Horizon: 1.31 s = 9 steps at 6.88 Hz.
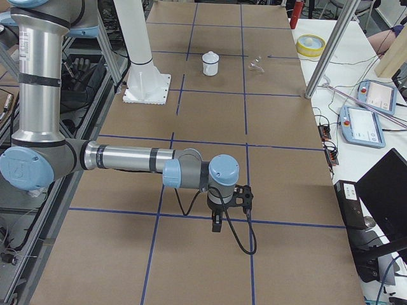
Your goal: Place funnel on cup
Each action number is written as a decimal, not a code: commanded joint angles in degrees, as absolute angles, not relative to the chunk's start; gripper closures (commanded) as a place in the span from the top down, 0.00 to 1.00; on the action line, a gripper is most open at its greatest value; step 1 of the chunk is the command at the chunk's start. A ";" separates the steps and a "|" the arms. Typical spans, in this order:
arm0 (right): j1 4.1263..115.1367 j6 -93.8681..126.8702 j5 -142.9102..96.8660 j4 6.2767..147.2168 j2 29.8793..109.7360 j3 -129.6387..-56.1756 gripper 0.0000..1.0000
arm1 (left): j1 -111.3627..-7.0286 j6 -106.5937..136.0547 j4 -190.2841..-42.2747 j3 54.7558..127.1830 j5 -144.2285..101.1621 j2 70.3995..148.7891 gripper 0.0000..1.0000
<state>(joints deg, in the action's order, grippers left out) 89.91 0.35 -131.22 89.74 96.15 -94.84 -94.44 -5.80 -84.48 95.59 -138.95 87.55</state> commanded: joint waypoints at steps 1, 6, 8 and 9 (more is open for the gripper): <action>89.91 0.35 -131.22 89.74 96.15 -94.83 1.00 | -94.39 -5.80 -84.38 95.54 -138.96 87.63 1.00; 89.91 0.35 -131.22 89.74 96.15 -94.83 1.00 | -94.48 -5.98 -86.04 96.41 -139.22 85.96 1.00; 89.91 0.35 -131.22 89.74 96.15 -94.83 1.00 | -90.99 4.31 -90.66 96.76 -144.48 87.44 1.00; 89.91 0.35 -131.22 89.74 96.15 -94.83 1.00 | -83.66 22.06 -96.71 97.99 -143.27 89.54 1.00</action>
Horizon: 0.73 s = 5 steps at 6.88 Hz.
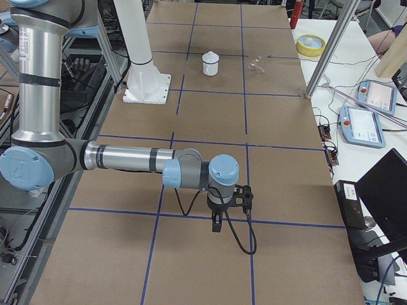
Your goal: Place funnel on cup
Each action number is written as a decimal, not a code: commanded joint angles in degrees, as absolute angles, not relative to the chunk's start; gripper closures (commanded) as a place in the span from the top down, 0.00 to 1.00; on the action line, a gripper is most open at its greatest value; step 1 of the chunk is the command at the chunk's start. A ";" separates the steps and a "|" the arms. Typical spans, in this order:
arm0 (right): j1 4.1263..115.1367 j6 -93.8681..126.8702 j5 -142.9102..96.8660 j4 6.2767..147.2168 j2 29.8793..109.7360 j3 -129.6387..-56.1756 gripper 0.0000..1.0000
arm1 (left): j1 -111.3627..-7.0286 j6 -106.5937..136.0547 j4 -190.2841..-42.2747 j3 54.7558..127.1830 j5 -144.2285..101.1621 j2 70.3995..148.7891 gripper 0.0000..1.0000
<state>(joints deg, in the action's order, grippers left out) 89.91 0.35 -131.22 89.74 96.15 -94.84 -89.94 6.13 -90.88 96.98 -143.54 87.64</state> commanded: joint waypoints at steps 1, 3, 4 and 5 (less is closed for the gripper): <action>89.91 0.35 -131.22 89.74 96.15 -94.92 1.00 | -76.62 37.72 -97.29 101.65 -138.13 93.30 1.00; 89.91 0.35 -131.22 89.74 96.15 -94.83 1.00 | -66.76 53.53 -97.03 110.25 -134.58 96.15 1.00; 89.91 0.35 -131.22 89.74 96.15 -94.92 1.00 | -61.58 62.75 -96.25 115.00 -131.52 98.50 1.00; 89.91 0.35 -131.22 89.74 96.15 -94.92 1.00 | -55.17 67.80 -89.45 116.53 -127.92 103.92 1.00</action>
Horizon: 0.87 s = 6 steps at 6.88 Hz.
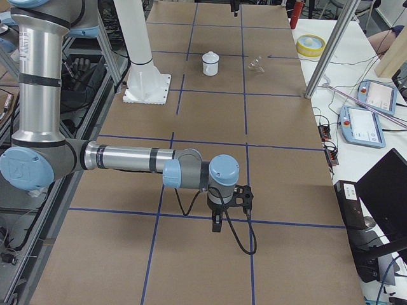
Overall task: Place funnel on cup
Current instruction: 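Move the left gripper down over the white lid on the mug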
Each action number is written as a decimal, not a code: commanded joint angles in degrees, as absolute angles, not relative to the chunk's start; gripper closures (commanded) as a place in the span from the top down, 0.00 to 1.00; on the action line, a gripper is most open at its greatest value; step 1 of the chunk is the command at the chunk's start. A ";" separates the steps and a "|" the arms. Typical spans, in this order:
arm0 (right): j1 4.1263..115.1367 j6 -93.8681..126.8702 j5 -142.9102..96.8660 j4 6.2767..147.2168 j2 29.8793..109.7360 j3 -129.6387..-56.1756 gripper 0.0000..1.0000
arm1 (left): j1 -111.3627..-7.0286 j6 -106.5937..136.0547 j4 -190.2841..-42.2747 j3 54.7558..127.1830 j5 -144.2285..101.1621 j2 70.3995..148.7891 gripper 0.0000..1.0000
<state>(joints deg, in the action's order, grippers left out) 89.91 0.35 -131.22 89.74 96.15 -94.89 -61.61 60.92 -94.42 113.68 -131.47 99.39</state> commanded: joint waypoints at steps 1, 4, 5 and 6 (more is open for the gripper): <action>89.91 0.35 -131.22 89.74 96.15 -94.92 1.00 | -48.41 71.42 -78.60 116.02 -120.75 112.85 1.00; 89.91 0.35 -131.22 89.74 96.15 -94.92 1.00 | -36.76 80.94 -76.02 116.28 -114.63 116.80 0.93; 89.91 0.35 -131.22 89.74 96.15 -94.92 1.00 | -35.35 81.21 -76.03 115.93 -114.52 116.98 0.92; 89.91 0.35 -131.22 89.74 96.15 -94.92 1.00 | -35.25 81.12 -76.11 115.93 -114.52 117.50 0.89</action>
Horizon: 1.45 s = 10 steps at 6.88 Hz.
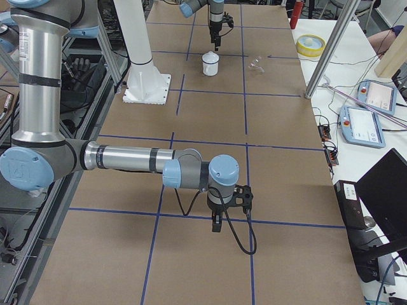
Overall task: Place funnel on cup
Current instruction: 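Move the left gripper down over the white lid on the mug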
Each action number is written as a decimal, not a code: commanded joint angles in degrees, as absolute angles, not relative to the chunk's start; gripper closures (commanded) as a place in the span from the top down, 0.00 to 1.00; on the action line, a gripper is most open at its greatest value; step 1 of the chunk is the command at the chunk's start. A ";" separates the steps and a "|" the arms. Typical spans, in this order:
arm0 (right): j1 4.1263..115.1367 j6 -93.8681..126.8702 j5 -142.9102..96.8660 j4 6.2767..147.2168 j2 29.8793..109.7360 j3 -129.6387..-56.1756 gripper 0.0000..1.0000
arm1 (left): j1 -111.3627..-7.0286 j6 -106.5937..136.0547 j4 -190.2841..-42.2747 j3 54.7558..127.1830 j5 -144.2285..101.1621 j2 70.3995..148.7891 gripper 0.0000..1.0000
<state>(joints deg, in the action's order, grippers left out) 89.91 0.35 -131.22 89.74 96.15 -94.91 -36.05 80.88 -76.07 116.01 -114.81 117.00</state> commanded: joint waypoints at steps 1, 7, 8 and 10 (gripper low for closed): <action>89.91 0.35 -131.22 89.74 96.15 -94.92 1.00 | -34.98 81.21 -77.77 115.41 -114.52 117.51 0.87; 89.91 0.35 -131.22 89.74 96.15 -94.92 1.00 | -34.81 81.65 -80.16 113.64 -114.52 117.07 0.68; 89.91 0.35 -131.22 89.74 96.15 -94.83 1.00 | -34.80 81.65 -80.07 113.73 -114.61 117.07 0.68; 89.91 0.35 -131.22 89.74 96.15 -94.92 1.00 | -34.37 81.74 -80.07 113.73 -114.96 117.07 0.68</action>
<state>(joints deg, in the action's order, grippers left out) 89.91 0.35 -131.22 89.74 96.15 -94.90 -34.65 81.71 -80.12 113.72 -114.81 117.08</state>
